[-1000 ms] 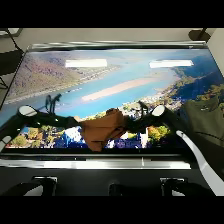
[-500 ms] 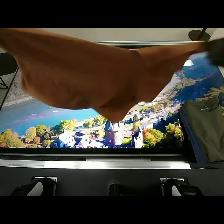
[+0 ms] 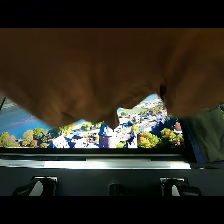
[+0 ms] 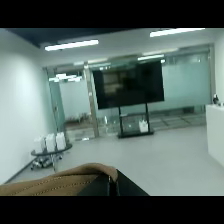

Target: Fold the shirts.

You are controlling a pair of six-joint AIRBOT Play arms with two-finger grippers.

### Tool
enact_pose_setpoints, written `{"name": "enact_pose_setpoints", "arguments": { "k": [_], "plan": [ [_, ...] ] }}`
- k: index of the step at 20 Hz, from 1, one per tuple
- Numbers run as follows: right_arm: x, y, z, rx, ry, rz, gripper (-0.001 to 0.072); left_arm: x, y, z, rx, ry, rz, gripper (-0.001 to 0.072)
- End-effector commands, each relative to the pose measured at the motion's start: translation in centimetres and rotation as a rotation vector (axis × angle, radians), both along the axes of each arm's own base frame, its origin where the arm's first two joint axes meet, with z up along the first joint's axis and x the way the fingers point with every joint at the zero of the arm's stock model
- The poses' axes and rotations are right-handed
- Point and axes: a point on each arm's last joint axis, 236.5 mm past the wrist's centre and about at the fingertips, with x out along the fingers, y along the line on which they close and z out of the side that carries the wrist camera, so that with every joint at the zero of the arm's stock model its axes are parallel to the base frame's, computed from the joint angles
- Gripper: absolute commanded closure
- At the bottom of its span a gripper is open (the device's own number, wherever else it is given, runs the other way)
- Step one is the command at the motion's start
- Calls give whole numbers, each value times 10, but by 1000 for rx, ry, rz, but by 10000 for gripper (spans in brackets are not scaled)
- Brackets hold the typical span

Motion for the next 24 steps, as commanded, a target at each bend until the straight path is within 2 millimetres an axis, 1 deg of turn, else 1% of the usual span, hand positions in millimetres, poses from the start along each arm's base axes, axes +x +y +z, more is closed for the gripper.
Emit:
{"name": "enact_pose_setpoints", "arguments": {
  "k": [1,3,4,5,6,7,8,9,10,12,13,14,15,16,17,19,20,21,22,23,24],
  "plan": [
    [2,-3,10,23,-41,0,676,10,2,-25,11,102,6,679],
    [34,-6,-5,78,25,26,676,38,5,-70,13,281,-27,679],
    [55,-6,-15,102,64,43,676,55,9,-99,6,385,-45,679],
    [85,-7,-31,124,124,60,676,75,15,-132,-14,494,-63,678],
    [116,-8,-53,145,198,75,676,95,22,-164,-43,587,-74,678],
    [153,-10,-84,169,297,87,676,117,31,-203,-70,683,-84,678],
    [190,-9,-121,203,405,109,676,138,39,-245,-91,776,-94,679],
    [223,-8,-158,241,501,131,676,157,48,-286,-123,856,-98,679],
    [257,-6,-198,286,595,154,676,179,57,-328,-165,922,-91,678],
    [311,-1,-275,393,746,200,675,220,69,-406,-260,1012,-59,677],
    [330,4,-308,467,806,226,675,232,69,-438,-272,1061,-65,677],
    [345,9,-338,574,861,250,675,241,65,-464,-288,1115,-84,677],
    [356,13,-363,674,904,264,675,250,57,-486,-330,1158,-111,677],
    [365,20,-386,772,947,285,675,257,49,-504,-375,1190,-137,677],
    [369,28,-406,823,992,307,675,262,41,-519,-409,1219,-157,677],
    [366,49,-453,852,1139,340,675,264,26,-553,-424,1301,-191,676],
    [359,61,-477,841,1224,349,674,262,17,-567,-423,1340,-210,677],
    [354,73,-496,833,1291,361,675,259,6,-578,-419,1376,-232,677],
    [352,83,-508,829,1327,371,675,256,-3,-584,-419,1402,-253,673],
    [353,87,-512,826,1331,374,666,254,-8,-583,-421,1408,-268,594],
    [352,87,-508,829,1329,380,538,254,-8,-577,-421,1408,-281,393]
  ]
}}
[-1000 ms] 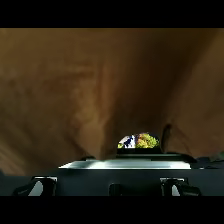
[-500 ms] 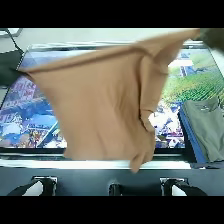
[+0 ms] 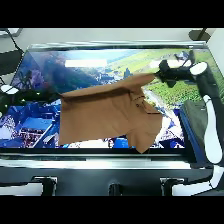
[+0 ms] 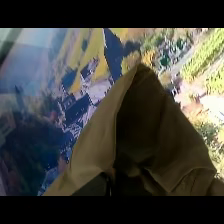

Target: Fold the shirts.

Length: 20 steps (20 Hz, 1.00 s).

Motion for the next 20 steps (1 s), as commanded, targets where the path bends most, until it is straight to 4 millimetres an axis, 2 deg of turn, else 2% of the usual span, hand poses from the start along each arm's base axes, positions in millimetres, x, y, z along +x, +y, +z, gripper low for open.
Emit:
{"name": "enact_pose_setpoints", "arguments": {
  "k": [1,2,3,4,5,6,8,9,12,14,17,20],
  "plan": [
    [-11,15,-17,46,74,56,399,-8,-12,-4,-46,61,-62,207],
    [-21,4,-2,19,51,92,278,-15,2,3,-32,80,-87,192],
    [-39,-11,11,-41,37,163,189,-29,21,9,-14,123,-113,192],
    [-63,-32,15,-118,64,216,130,-48,39,10,-2,182,-133,192],
    [-95,-59,10,-199,159,250,132,-72,59,6,5,273,-126,195],
    [-126,-86,1,-267,273,262,146,-95,73,-1,0,369,-84,238],
    [-180,-124,-15,-329,475,267,159,-136,76,-15,-27,462,-61,261],
    [-197,-130,-21,-322,526,278,161,-155,69,-26,-43,490,-63,261],
    [-214,-123,-28,-289,561,302,172,-210,51,-71,-43,598,-47,262],
    [-216,-112,-27,-248,547,320,172,-232,36,-90,-79,639,-59,262],
    [-217,-111,-27,-245,549,329,173,-240,13,-101,-133,630,-82,262],
    [-216,-109,-26,-239,544,332,174,-238,11,-108,-110,620,-81,262]
  ]
}}
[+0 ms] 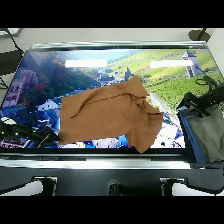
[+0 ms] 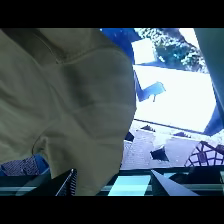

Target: Fold the shirts.

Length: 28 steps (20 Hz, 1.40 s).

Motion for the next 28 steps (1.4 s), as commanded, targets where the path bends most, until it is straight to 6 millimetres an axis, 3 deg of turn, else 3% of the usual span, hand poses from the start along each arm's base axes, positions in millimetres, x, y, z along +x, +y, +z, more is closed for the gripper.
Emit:
{"name": "enact_pose_setpoints", "arguments": {
  "k": [1,4,5,8,10,11,16,18,22,25,27,28],
  "plan": [
    [-3,5,3,20,3,10,174,-3,-6,-12,15,-14,2,262],
    [-2,8,7,30,-16,16,174,3,-8,-17,42,-33,-1,264],
    [-2,8,6,28,-19,15,174,7,-9,-19,56,-38,6,297],
    [-12,12,-6,38,4,16,174,14,-13,-23,85,-53,10,337],
    [-22,16,-23,46,26,9,174,13,-16,-24,90,-54,-11,652],
    [-29,19,-34,53,40,0,175,13,-17,-24,90,-56,-15,676],
    [-54,49,-105,46,93,6,180,14,-17,-22,92,-64,-18,676],
    [-45,50,-129,2,48,-9,181,14,-17,-19,92,-69,-20,677],
    [-10,46,-145,5,-55,-76,230,15,-18,-12,90,-87,-22,676],
    [1,58,-154,77,-59,-122,299,13,-20,-10,84,-84,-26,676],
    [9,58,-156,85,-79,-146,422,6,-24,-7,62,-62,-42,676],
    [11,57,-156,81,-89,-152,519,7,-24,-5,58,-65,-51,676]
  ]
}}
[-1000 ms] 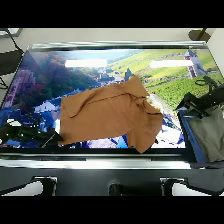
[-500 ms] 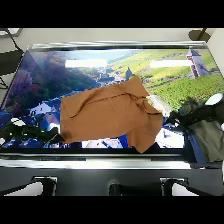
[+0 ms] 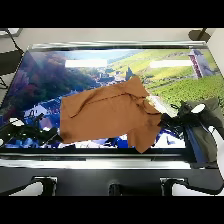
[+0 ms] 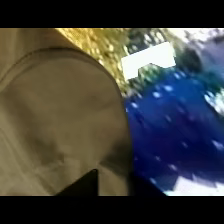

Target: Fold the shirts.

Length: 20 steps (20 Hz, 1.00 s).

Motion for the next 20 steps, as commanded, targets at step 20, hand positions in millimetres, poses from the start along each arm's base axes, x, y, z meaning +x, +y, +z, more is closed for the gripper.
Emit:
{"name": "enact_pose_setpoints", "arguments": {
  "k": [20],
  "plan": [
    [-187,-17,691,-823,-1839,-247,677,-82,-8,710,349,-2060,358,678]
  ]
}}
